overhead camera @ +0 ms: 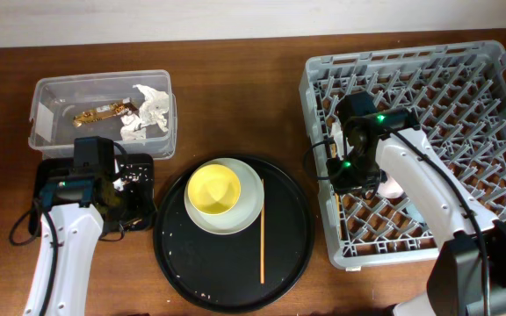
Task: Sort waste into correct bins and load items into the dishwasher rack
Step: 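Lay the chopsticks in the rack with the right gripper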
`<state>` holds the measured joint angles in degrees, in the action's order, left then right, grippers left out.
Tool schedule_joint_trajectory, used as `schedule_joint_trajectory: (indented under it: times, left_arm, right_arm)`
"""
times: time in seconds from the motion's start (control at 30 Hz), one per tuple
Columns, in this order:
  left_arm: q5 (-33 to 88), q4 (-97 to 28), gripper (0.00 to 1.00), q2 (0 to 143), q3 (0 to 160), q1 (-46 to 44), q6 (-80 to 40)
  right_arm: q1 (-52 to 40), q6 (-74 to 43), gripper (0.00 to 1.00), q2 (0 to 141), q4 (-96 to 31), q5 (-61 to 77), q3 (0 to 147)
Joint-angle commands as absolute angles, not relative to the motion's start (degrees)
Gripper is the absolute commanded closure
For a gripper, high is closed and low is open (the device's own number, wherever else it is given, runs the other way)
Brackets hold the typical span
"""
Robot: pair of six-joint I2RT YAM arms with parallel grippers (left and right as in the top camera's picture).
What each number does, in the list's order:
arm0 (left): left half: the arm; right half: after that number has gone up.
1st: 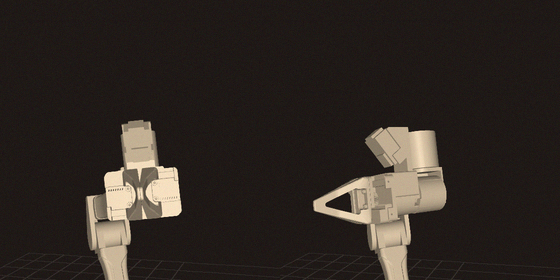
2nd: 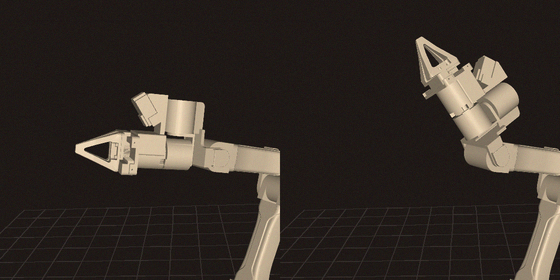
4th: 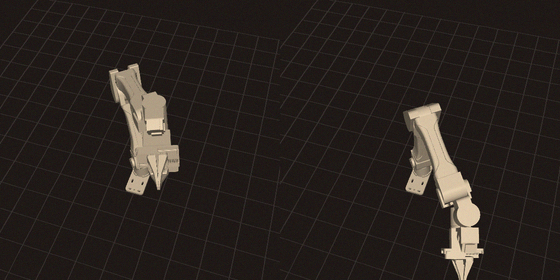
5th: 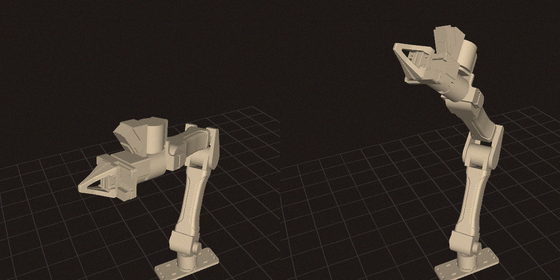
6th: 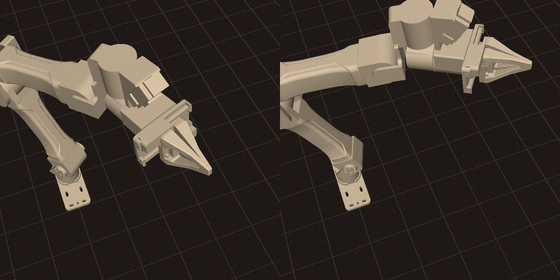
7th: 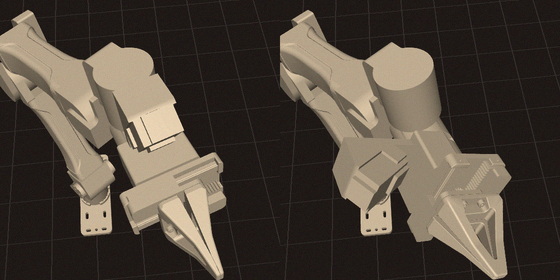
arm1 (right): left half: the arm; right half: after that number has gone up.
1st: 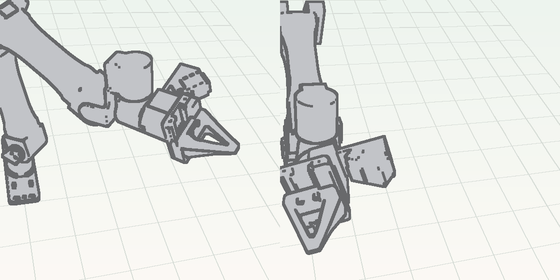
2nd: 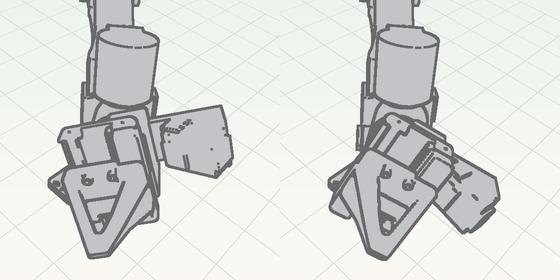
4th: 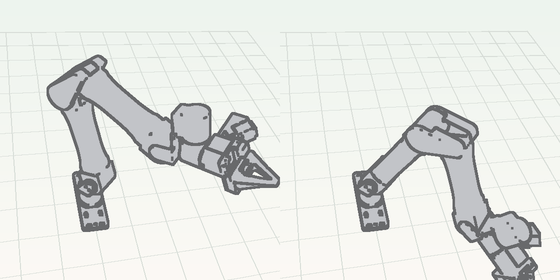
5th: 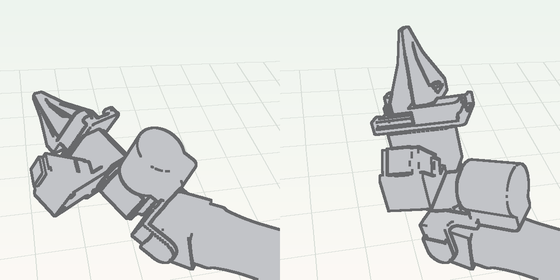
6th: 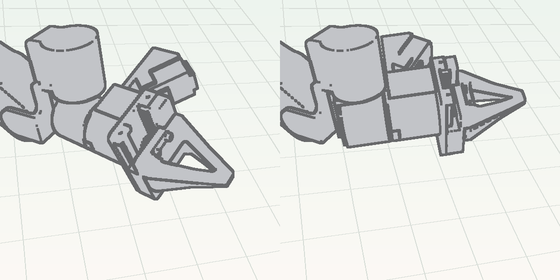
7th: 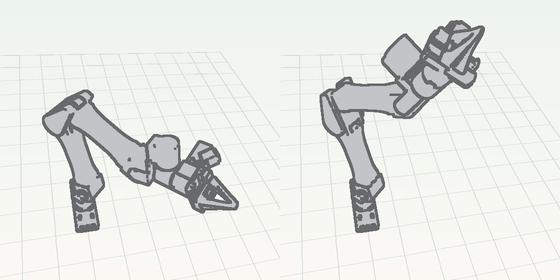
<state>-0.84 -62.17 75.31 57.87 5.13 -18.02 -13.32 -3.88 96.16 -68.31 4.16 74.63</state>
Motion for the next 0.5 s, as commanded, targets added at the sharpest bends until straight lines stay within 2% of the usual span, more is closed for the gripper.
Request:
schedule_joint_trajectory:
  times: [0.0, 0.07, 0.13, 0.17, 0.2, 0.33, 0.47]
  left_arm:
    - [-0.62, -62.19, 0.19, 74.39, 57.80, 5.41, -18.59]
    - [-0.62, -62.17, 0.19, 74.39, 57.80, 5.43, -18.59]
    - [-0.62, -61.95, 0.19, 74.39, 57.80, 5.41, -18.59]
    - [-0.62, -61.98, 0.19, 74.39, 57.80, 5.41, -18.59]
    - [-0.62, -61.98, 0.19, 74.39, 57.80, 5.43, -18.59]
    - [-0.62, -61.98, 0.19, 74.39, 57.80, 5.41, -18.59]
    - [-0.62, -62.02, 0.19, 74.39, 57.80, 5.41, -18.59]
  right_arm:
    - [-13.50, -6.31, 0.56, 90.98, -69.21, 4.56, 77.67]
    - [-15.59, -6.72, 0.55, 86.28, -69.28, 9.91, 78.81]
    - [-20.80, -9.63, 0.54, 86.21, -69.41, 10.76, 78.41]
    - [-25.39, -11.88, 0.50, 87.09, -68.23, 10.79, 77.12]
    - [-28.91, -14.39, 0.45, 88.47, -66.13, 10.50, 75.29]
    - [-40.86, -23.68, 0.44, 96.47, -54.39, 10.04, 66.59]
    - [-46.24, -30.20, 0.44, 108.16, -50.83, 9.67, 66.04]
